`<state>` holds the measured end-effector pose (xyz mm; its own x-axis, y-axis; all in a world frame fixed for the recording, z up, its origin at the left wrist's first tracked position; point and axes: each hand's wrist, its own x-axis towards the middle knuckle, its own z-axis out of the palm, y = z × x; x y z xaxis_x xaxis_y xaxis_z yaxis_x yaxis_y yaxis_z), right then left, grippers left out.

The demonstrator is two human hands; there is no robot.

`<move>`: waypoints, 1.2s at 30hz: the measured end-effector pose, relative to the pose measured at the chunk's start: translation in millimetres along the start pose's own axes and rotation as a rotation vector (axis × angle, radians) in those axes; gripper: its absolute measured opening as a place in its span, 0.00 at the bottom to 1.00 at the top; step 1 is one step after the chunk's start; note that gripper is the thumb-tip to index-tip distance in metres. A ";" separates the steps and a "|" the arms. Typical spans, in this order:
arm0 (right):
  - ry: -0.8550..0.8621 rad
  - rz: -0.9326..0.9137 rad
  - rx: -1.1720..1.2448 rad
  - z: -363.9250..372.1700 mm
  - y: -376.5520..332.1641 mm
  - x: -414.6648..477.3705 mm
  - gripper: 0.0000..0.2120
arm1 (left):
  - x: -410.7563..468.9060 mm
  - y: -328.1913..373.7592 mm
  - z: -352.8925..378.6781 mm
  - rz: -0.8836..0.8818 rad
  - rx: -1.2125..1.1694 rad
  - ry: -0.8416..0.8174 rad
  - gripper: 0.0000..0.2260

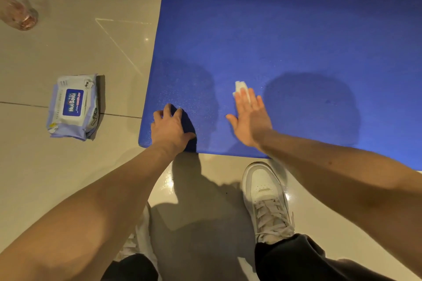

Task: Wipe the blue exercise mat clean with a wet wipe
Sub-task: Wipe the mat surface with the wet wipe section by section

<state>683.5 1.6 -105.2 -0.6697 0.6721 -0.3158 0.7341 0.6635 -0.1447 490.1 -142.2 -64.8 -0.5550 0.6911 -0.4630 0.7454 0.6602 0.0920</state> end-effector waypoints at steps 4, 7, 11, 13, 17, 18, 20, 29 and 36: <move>-0.058 0.141 0.029 -9.6 0.0 6.0 0.35 | 0.5 -5.1 -2.5 0.022 0.017 -0.054 0.40; -0.043 0.082 0.044 3.1 -26.3 -3.9 0.34 | 0.1 -7.0 -2.7 0.020 0.020 -0.065 0.40; -0.030 -0.149 0.072 21.1 -75.1 -37.0 0.33 | 0.6 -8.3 -1.3 0.029 0.039 -0.054 0.40; -0.080 -0.273 -0.007 23.2 -82.8 -46.6 0.32 | -1.1 -9.6 -1.0 0.040 0.052 -0.045 0.40; 0.085 -0.260 0.051 18.6 -40.5 -45.5 0.31 | -2.3 -8.5 -3.0 0.044 0.031 -0.045 0.39; 0.119 -0.202 0.080 16.7 -21.0 -43.7 0.30 | -2.4 -7.8 -3.5 0.044 0.023 -0.047 0.39; 0.058 -0.069 0.098 9.0 6.1 -43.0 0.32 | -3.1 -7.5 -3.5 0.043 0.016 -0.044 0.39; -0.070 -0.268 0.016 27.6 -85.5 -78.0 0.33 | -3.5 -7.1 -0.6 0.035 0.021 -0.032 0.39; 0.095 -0.288 -0.192 34.7 -17.0 -94.7 0.33 | -2.5 -11.4 0.2 0.061 -0.013 -0.022 0.39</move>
<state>738.3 -84.8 -105.4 -0.8601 0.4703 -0.1976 0.4853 0.8737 -0.0332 483.1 -151.6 -64.8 -0.4998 0.7238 -0.4758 0.7729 0.6206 0.1321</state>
